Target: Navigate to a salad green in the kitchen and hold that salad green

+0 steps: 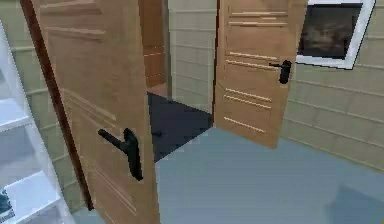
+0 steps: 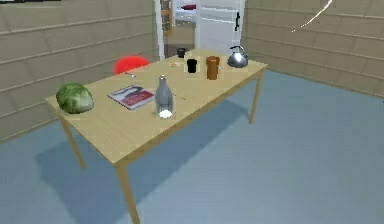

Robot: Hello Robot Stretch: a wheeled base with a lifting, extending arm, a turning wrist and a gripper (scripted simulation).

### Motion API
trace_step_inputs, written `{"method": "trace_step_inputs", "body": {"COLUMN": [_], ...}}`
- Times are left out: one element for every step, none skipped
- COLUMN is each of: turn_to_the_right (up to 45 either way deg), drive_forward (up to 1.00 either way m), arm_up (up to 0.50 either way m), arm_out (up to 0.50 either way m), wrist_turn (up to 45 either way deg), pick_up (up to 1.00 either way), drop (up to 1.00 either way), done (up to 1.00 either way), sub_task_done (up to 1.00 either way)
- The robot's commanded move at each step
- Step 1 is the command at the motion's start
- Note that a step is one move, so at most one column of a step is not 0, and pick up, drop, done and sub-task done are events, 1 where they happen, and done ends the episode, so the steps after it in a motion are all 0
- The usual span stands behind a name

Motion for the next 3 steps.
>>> {"method": "trace_step_inputs", "body": {"turn_to_the_right": [27.0, 0.0, 12.0], "drive_forward": [0.00, 0.75, 0.00], "arm_up": [0.00, 0.00, 0.00], "arm_out": [0.00, 0.00, 0.00], "wrist_turn": [0.0, 0.0, 0.0], "pick_up": [0.00, 0.00, 0.00], "drop": [0.00, 0.00, 0.00], "done": [0.00, 0.00, 0.00], "sub_task_done": [0.00, 0.00, 0.00]}}
